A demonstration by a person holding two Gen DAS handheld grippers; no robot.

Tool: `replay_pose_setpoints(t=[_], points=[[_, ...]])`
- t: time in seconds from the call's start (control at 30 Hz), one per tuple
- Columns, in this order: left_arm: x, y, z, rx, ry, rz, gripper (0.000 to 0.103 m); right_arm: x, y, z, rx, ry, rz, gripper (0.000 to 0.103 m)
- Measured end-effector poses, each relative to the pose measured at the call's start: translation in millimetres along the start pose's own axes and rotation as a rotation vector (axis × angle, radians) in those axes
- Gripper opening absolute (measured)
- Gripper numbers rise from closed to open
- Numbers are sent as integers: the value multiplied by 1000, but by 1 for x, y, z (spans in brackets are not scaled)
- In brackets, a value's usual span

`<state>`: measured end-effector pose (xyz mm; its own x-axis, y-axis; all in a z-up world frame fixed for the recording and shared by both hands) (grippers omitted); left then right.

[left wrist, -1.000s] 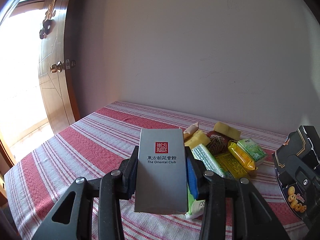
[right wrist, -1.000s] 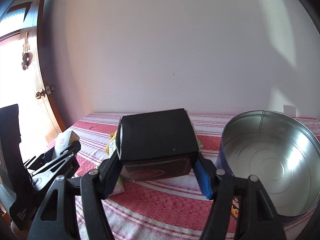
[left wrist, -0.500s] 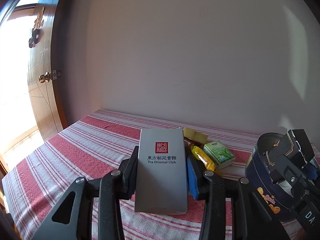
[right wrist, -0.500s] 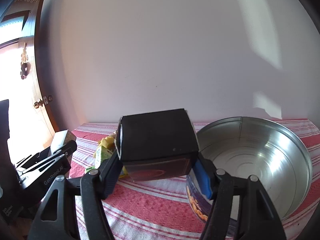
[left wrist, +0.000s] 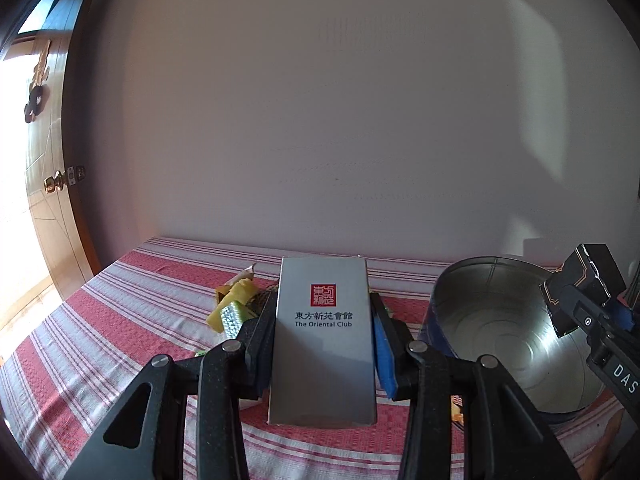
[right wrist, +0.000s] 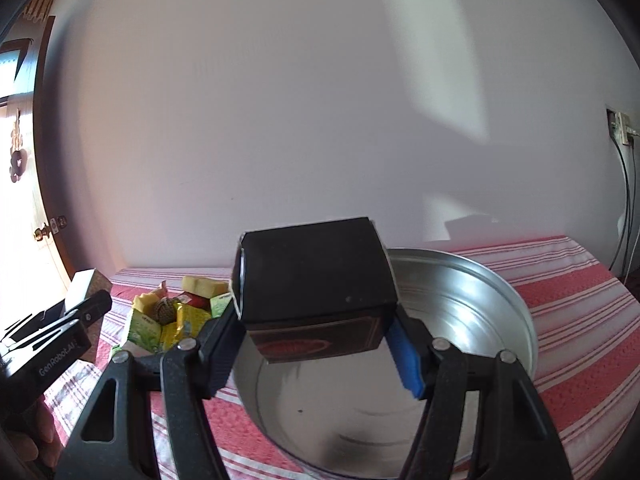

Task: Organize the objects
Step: 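Carry both items over the silver tin and release them inside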

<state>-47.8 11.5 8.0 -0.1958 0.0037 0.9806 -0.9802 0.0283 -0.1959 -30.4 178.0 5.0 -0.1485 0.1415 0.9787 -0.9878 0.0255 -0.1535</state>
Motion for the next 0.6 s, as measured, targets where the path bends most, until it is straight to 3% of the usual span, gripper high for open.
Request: replay_pose_setpoints(t=[0.33, 0.47, 0.6], points=[[-8, 7, -88, -147, 61, 6, 43, -1, 3, -83, -150, -26, 23, 67], [-16, 12, -121, -209, 64, 32, 43, -4, 1, -119, -165, -40, 53, 67], [-26, 25, -140, -252, 68, 67, 43, -9, 5, -128, -175, -55, 81, 67]])
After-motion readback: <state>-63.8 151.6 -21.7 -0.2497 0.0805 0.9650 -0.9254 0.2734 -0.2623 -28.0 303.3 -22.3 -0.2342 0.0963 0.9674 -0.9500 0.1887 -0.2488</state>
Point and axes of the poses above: each gripper's, at about its wrist camera, not at the fingertips, and y roughly the way its jaws point, z to its left, x to its top, the point moved 9 cm from there along y, roughly the way its jaws point, and after that the axes turned 12 degrees about -z, right-handed, at the moved point
